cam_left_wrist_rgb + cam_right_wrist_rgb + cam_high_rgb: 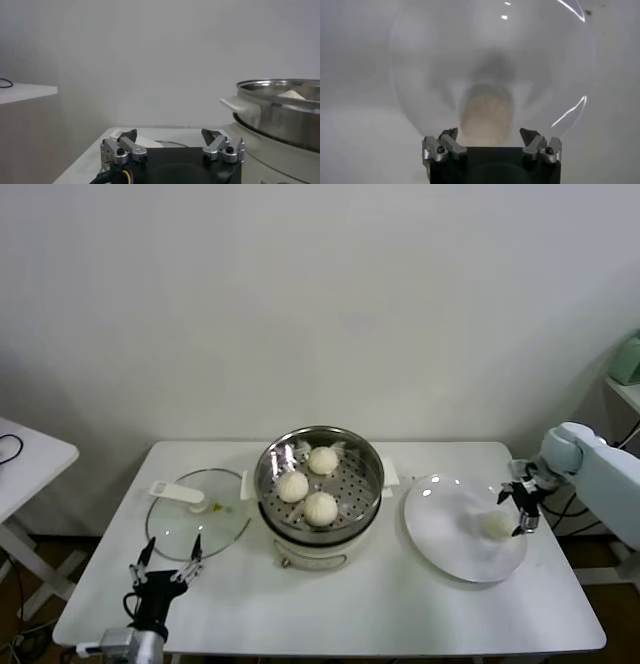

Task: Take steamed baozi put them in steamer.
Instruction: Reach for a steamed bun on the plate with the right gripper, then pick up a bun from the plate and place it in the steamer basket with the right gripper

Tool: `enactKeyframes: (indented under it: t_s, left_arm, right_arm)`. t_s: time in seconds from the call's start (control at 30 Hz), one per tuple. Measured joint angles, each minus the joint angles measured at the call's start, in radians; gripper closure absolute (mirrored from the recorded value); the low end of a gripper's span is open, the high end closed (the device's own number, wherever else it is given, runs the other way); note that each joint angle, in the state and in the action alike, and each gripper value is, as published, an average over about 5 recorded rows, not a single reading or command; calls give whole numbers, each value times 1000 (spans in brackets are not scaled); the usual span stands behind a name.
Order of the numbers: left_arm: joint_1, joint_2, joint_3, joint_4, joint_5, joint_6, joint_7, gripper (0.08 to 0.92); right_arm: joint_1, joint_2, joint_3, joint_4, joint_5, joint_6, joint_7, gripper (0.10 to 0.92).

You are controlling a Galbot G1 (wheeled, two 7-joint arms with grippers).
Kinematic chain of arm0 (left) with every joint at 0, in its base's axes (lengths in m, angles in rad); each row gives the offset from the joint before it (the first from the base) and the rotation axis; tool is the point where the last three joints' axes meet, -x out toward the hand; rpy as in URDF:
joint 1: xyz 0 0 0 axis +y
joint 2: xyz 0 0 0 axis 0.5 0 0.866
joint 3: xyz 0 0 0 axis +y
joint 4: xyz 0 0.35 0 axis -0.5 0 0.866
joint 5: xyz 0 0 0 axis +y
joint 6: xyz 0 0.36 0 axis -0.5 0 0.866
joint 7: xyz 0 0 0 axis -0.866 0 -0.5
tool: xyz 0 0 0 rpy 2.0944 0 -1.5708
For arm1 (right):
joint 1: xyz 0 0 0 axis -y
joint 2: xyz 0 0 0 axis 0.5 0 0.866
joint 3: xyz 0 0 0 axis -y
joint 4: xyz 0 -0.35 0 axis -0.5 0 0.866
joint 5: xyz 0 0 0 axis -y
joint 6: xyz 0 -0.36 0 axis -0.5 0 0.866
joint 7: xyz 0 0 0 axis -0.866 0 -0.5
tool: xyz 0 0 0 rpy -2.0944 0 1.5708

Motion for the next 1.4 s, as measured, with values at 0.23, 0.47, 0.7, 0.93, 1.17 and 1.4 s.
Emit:
enactKeyframes:
  t_s: [0.23,0.47,0.7,0.93,1.17,1.4]
  left_arm:
    - [-2,0,0,3,3,0,1,177]
    - [-4,0,0,5,5,1,1,177]
    - [-5,0,0,6,5,2,1,177]
    - [-6,0,0,6,5,2,1,177]
    - [-7,0,0,4,6,3,1,177]
    - [-9,0,9,0,6,3,4,177]
  right_arm:
    - [-19,26,15,-23,-18,1,2,203]
    - [-26,45,23,-40,-32,3,1,203]
    - [-30,52,28,-48,-37,2,1,269]
    - [-32,52,32,-50,-35,1,2,329]
    - [-8,48,16,-54,11,-17,9,340]
    - [100,43,-88,-30,143,-60,19,346]
